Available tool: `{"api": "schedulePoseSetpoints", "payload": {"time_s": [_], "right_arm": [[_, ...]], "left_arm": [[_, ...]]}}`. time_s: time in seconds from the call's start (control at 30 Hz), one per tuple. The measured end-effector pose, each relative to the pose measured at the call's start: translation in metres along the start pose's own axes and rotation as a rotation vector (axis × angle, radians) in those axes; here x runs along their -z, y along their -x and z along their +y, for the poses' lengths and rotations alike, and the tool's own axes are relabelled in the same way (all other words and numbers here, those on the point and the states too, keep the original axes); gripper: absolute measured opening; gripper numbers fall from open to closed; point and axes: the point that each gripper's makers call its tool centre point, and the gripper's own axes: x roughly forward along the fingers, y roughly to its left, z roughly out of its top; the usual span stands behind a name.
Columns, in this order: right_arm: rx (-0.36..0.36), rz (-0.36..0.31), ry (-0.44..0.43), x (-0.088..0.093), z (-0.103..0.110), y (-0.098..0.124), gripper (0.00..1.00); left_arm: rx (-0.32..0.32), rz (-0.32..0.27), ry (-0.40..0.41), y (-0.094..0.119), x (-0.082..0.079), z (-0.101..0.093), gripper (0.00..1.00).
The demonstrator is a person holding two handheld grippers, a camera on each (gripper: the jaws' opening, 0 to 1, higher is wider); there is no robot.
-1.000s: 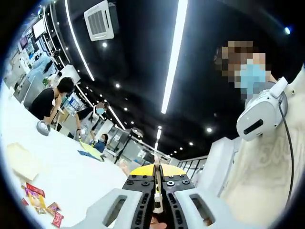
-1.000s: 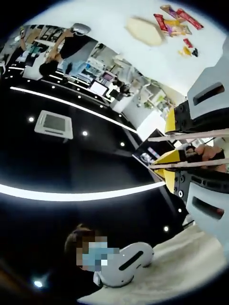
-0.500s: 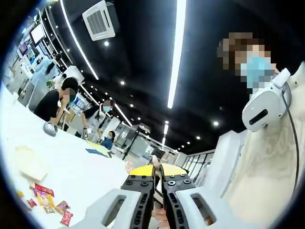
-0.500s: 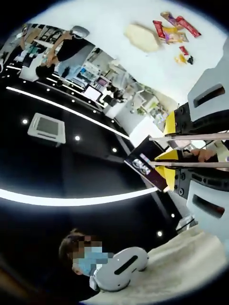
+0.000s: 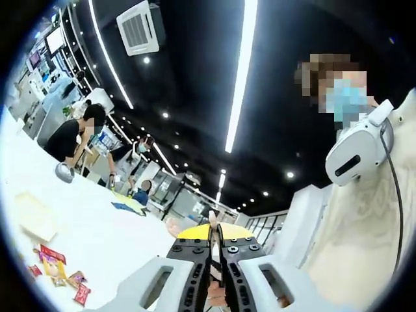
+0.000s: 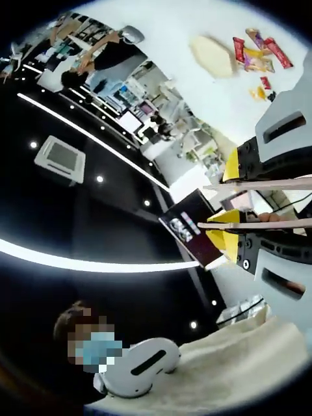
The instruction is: Place the target food into the container with the food tongs after gripping and lifting it, then release it inside without dropping or visibly crushing the food.
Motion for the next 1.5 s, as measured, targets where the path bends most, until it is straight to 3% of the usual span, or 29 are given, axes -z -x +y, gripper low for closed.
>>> {"api": "schedulePoseSetpoints", "payload": {"time_s": [0.17, 0.43, 0.77, 1.5], "right_arm": [[-0.001, -0.005, -0.008, -0.001, 0.0, 0.001, 0.25], [0.044, 0.107, 0.085, 0.007, -0.005, 0.008, 0.25], [0.05, 0.171, 0.111, 0.012, -0.008, 0.014, 0.25], [0.038, 0.121, 0.059, -0.008, -0.004, 0.018, 0.25]], "left_arm": [[-0.002, -0.001, 0.0, 0.002, 0.0, 0.001, 0.0], [-0.027, 0.039, 0.006, 0.009, 0.011, 0.008, 0.0], [-0.035, 0.065, -0.004, 0.013, 0.02, 0.01, 0.0], [-0.025, 0.069, 0.032, 0.019, 0.033, 0.006, 0.0]]}}
